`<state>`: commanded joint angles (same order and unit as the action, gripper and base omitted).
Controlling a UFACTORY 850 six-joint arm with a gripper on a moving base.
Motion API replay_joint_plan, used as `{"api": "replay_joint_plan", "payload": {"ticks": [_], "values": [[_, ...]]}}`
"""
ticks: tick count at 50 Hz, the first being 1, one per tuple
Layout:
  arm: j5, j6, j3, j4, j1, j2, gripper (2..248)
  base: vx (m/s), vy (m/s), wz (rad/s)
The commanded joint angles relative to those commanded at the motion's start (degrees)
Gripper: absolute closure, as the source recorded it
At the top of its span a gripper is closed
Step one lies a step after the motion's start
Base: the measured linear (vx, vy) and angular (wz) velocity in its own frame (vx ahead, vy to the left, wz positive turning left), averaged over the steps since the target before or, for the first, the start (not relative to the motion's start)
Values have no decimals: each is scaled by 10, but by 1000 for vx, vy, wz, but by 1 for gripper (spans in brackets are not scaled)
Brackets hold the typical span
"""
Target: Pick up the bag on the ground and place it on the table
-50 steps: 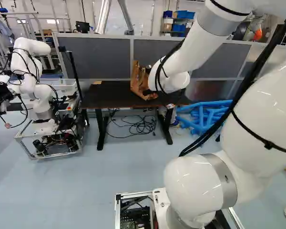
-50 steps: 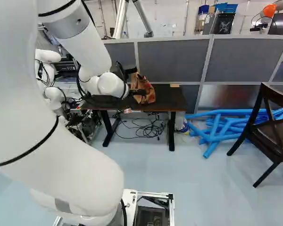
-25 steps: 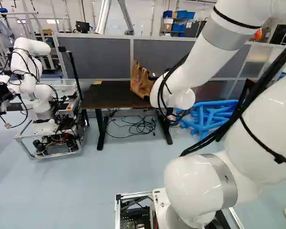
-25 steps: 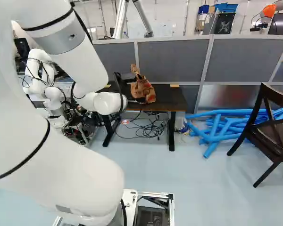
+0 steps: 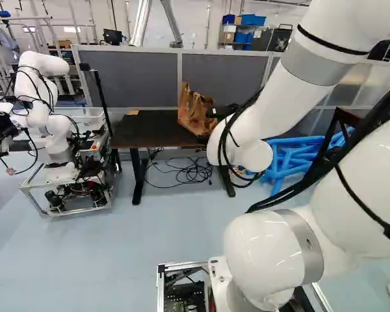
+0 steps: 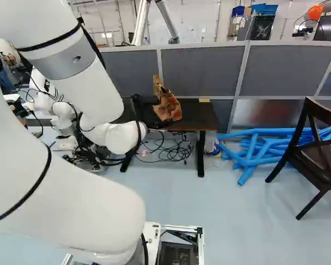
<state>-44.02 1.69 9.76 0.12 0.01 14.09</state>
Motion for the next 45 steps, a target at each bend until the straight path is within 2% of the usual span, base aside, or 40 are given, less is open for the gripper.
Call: {"api": "replay_joint_plan", "payload": {"ticks": [22, 45], "values": [[-46, -13, -36, -1, 0, 15, 3, 0, 0, 0], [-60, -17, -48, -1, 0, 19, 3, 0, 0, 0]]}}
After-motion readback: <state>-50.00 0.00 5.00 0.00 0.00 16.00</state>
